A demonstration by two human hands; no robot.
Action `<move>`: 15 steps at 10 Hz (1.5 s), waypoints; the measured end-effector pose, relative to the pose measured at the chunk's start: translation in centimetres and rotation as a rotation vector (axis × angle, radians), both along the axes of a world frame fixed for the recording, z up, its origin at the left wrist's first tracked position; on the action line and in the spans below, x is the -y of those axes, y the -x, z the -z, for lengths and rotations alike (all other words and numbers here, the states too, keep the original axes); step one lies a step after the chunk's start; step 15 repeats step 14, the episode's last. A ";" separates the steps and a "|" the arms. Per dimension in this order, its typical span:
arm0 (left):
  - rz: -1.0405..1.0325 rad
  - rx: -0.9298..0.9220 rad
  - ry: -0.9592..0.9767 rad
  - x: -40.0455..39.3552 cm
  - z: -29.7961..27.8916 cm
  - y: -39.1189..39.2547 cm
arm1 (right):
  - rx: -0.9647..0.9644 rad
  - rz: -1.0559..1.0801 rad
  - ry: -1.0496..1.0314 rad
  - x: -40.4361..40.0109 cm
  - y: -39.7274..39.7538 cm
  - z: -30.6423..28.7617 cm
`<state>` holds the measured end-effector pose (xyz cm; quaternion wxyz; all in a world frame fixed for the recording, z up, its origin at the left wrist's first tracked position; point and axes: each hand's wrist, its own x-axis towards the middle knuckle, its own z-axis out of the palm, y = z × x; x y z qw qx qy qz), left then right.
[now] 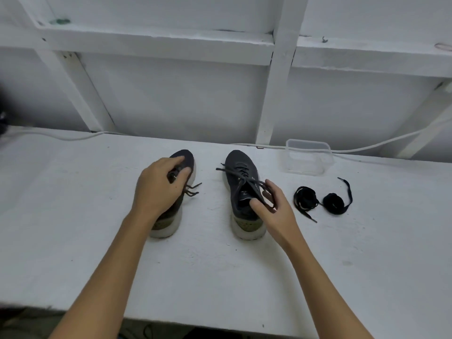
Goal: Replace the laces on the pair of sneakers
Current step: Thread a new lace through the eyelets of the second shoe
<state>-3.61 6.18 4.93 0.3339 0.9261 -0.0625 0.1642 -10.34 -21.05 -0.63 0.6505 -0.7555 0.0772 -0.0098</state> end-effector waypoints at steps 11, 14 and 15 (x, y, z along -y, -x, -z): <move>0.227 -0.308 0.415 7.9 8.9 -0.4 | 0.215 0.200 0.341 -3.0 -2.6 2.4; 0.257 -0.315 0.352 8.1 8.3 -1.9 | 0.203 0.194 0.358 -2.1 -3.7 2.7; 0.257 -0.315 0.352 8.1 8.3 -1.9 | 0.203 0.194 0.358 -2.1 -3.7 2.7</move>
